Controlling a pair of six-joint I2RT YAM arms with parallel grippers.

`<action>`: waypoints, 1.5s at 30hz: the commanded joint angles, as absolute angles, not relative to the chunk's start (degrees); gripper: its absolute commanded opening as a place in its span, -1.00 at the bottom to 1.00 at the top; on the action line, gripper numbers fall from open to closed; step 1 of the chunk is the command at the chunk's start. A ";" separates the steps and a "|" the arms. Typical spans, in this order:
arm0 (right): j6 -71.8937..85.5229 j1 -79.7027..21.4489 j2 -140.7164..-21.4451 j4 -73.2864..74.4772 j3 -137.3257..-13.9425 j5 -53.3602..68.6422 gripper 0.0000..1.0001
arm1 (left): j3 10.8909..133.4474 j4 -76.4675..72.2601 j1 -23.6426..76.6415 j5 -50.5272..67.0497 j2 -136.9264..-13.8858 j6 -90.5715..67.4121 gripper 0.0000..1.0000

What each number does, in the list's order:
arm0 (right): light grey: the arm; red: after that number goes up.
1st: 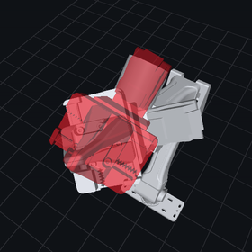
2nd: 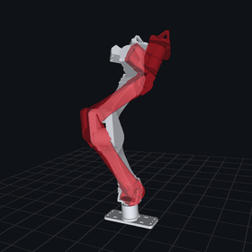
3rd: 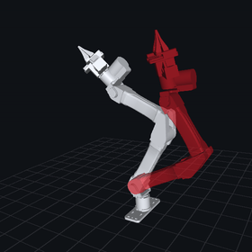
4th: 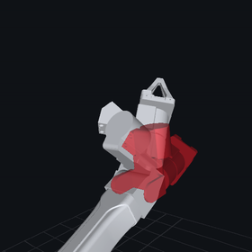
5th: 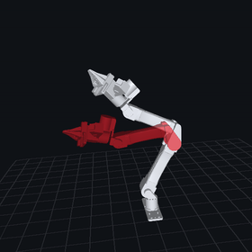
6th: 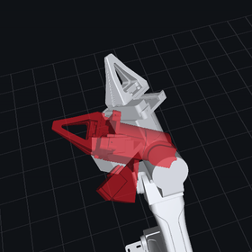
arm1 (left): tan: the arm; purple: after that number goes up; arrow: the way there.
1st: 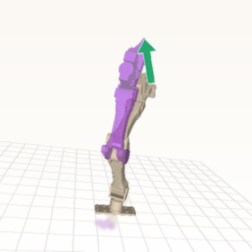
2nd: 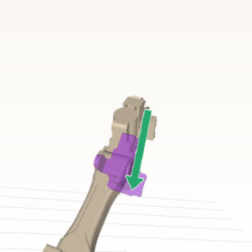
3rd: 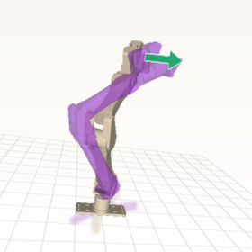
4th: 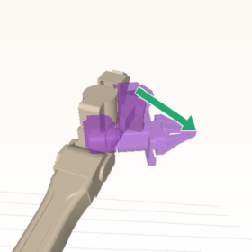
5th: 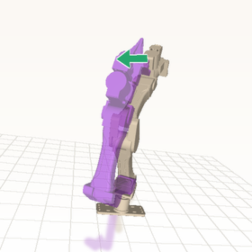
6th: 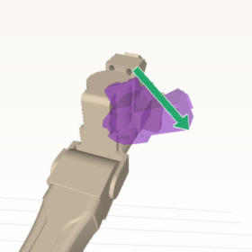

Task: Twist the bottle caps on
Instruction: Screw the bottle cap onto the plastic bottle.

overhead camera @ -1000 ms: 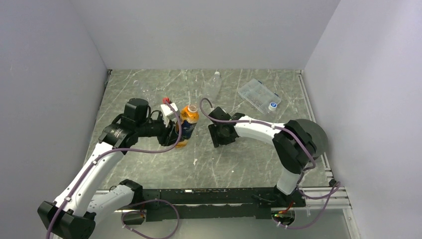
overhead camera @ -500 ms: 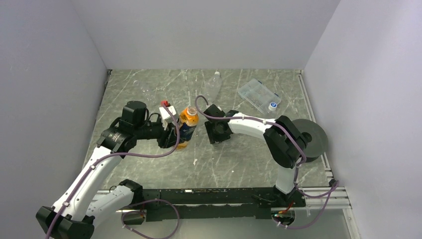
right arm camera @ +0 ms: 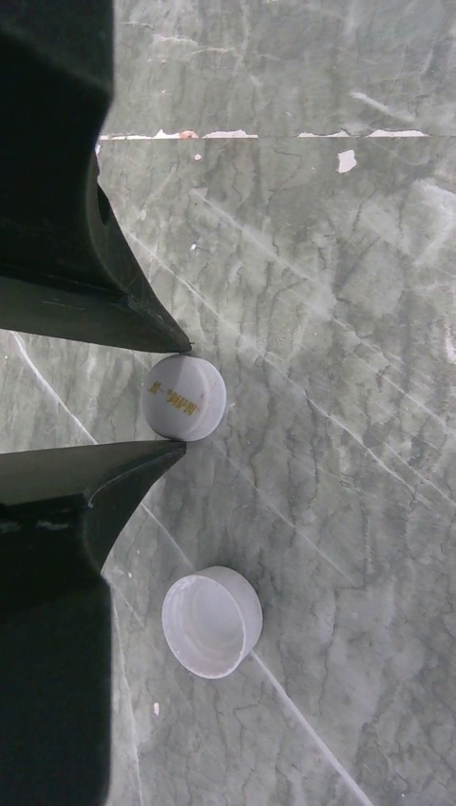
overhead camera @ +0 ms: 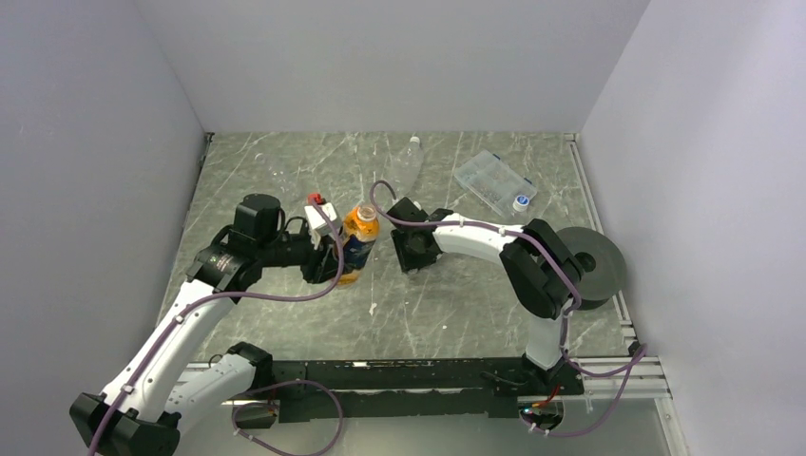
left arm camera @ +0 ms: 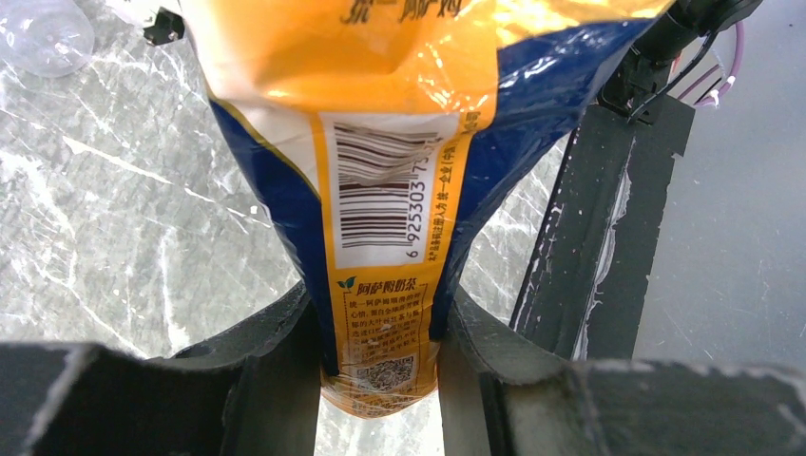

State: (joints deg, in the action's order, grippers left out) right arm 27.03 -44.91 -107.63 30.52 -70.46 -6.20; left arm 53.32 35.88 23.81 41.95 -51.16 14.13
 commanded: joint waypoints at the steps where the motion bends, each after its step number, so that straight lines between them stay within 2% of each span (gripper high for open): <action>1: 27.05 -44.35 -107.28 29.07 -72.01 -7.66 -0.23 | 52.62 33.26 23.73 43.24 -50.70 14.24 -1.00; 6: 26.94 -43.33 -105.34 29.75 -71.51 -6.76 -0.61 | 51.77 32.26 23.73 43.91 -51.06 14.77 -1.00; 10: 26.14 -41.23 -99.13 31.69 -71.11 -3.70 -0.74 | 51.16 31.53 23.73 46.42 -51.71 16.06 -1.00; 18: 22.45 -35.04 -81.39 36.14 -73.39 12.28 -0.75 | 50.51 31.72 24.83 50.60 -52.03 18.78 -1.00; 24: 20.64 -34.04 -73.94 38.79 -78.71 24.94 -0.74 | 50.12 33.27 28.69 46.54 -53.09 20.52 -1.00; 31: 20.75 -34.01 -71.03 39.48 -84.74 32.66 -0.72 | 50.02 34.36 32.34 40.93 -54.39 22.16 -1.00; 45: 16.18 -38.02 -72.89 44.15 -90.44 38.36 -0.71 | 50.43 34.23 33.38 40.44 -55.67 22.80 -1.00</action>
